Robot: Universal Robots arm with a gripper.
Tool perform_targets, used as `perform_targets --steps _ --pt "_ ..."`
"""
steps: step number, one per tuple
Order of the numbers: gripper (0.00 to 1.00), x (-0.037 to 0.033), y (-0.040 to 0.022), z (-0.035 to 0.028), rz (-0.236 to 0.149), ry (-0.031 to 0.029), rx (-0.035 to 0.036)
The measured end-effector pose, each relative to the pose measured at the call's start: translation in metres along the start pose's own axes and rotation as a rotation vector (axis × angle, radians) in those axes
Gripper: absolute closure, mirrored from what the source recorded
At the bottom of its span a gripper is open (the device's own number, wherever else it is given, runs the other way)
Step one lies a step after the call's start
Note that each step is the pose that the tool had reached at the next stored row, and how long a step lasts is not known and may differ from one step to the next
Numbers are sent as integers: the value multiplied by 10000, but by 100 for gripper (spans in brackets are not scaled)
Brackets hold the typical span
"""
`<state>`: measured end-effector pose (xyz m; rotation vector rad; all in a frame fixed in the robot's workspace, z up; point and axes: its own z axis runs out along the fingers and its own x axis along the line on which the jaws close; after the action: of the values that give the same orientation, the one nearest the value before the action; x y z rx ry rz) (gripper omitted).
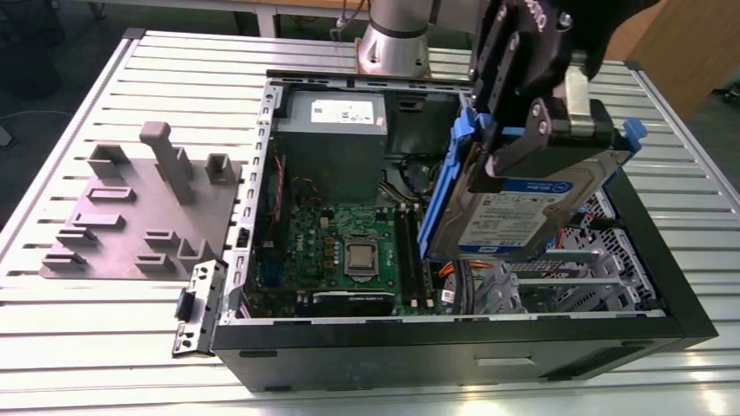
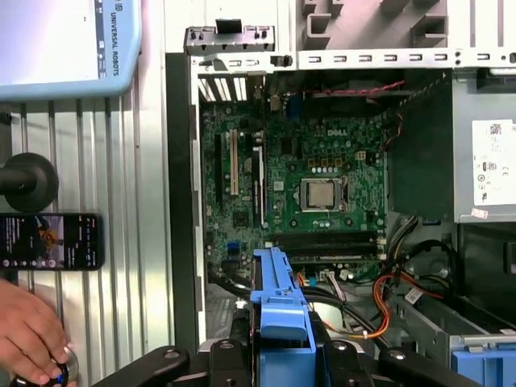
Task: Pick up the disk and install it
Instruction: 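Insert the disk into the insertion slot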
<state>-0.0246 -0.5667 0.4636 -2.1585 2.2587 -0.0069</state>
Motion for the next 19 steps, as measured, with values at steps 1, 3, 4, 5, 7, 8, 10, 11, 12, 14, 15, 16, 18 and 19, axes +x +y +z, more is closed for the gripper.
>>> perform_targets --steps 1,3,4,5,7,8,10,11,12,14,15,16,18,19 --pt "63 -2 -34 4 -1 1 0" --pt "63 -5 -108 15 -1 2 0" --pt "63 -7 -147 22 0 1 0" --pt "63 -8 -187 29 0 1 0" --pt "63 -12 -269 43 -1 3 0" --pt "63 -14 -307 50 -1 3 0" --pt "63 -17 -376 64 0 3 0" --pt "63 -18 -403 71 -2 2 0" --pt "63 -19 -425 76 -6 2 0" --pt "63 -20 -457 84 -30 2 -1" --pt "63 -21 -472 89 -43 1 -1" --pt "63 -22 -490 93 -61 1 -1" --pt "63 -23 -520 102 -135 0 -1" --pt "63 -24 -534 106 -179 -1 -2"
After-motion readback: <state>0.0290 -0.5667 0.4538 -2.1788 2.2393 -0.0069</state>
